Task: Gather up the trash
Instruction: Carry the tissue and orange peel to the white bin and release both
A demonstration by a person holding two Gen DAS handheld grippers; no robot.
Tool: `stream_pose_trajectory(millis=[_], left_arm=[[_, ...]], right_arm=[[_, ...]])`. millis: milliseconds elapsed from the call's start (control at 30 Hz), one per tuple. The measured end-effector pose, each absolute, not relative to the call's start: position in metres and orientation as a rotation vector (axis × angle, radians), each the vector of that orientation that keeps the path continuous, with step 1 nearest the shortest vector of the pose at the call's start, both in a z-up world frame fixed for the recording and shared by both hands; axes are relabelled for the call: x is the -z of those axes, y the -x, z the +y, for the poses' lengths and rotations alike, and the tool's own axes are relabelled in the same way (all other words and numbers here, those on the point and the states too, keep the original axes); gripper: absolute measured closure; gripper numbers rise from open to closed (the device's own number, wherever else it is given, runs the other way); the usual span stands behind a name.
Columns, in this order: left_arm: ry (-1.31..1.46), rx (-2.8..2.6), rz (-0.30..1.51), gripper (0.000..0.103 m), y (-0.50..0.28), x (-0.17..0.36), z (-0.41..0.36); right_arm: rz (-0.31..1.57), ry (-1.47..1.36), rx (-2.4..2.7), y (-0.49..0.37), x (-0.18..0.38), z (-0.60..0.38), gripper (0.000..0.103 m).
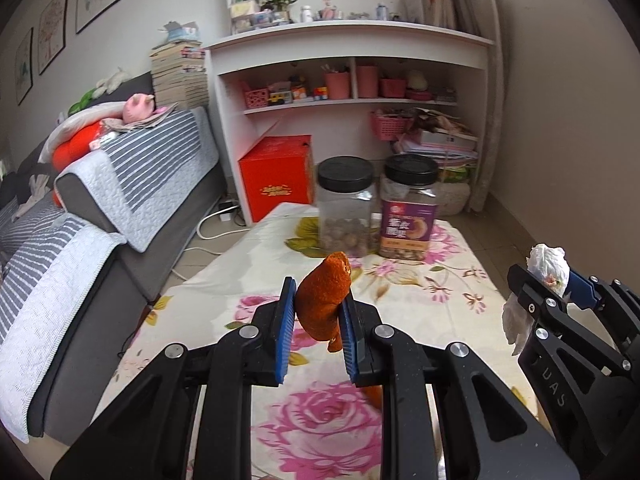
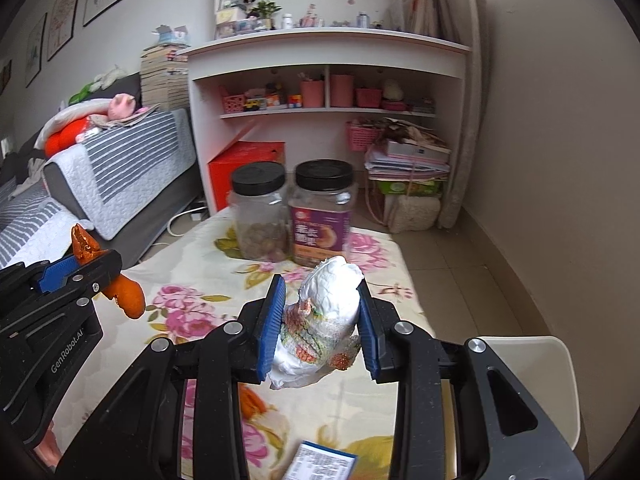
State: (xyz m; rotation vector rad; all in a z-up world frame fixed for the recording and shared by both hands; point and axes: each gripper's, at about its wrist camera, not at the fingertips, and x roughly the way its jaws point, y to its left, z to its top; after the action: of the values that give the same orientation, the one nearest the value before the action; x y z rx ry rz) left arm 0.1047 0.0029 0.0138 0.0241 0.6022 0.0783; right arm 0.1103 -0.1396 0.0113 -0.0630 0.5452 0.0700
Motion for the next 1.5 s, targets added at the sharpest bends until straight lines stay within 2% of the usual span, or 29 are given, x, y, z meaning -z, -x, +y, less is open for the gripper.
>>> stream_pose_trajectory(millis=[867, 900, 1000, 1133, 1333, 1500], left_arm=[[-0.087, 0.155, 0.609, 0.081, -0.11, -0.015, -0.144], [-0.09, 0.164, 0.612, 0.081, -0.11, -0.014, -0.151], [-0.092, 0.194, 0.623, 0.081, -0.109, -0.013, -0.168], [-0.105, 0.241, 0.63, 0.081, -0.107, -0.01, -0.191], [-0.131, 0.32, 0.662, 0.081, -0.103, -0.004, -0.23], [-0.134, 0.376, 0.695, 0.081, -0.104, 0.002, -0.258]], right_arm=[[0.602, -0.059, 0.265, -0.085, -0.008, -0.324, 0.069], [0.607, -0.065, 0.276, -0.085, -0.008, -0.33, 0.066], [0.608, -0.092, 0.332, -0.079, -0.007, -0.351, 0.045], [0.597, -0.117, 0.389, -0.068, -0.009, -0.374, 0.032], [0.581, -0.129, 0.48, -0.052, -0.01, -0.404, 0.018], [0.578, -0.172, 0.56, -0.037, -0.013, -0.432, 0.013]])
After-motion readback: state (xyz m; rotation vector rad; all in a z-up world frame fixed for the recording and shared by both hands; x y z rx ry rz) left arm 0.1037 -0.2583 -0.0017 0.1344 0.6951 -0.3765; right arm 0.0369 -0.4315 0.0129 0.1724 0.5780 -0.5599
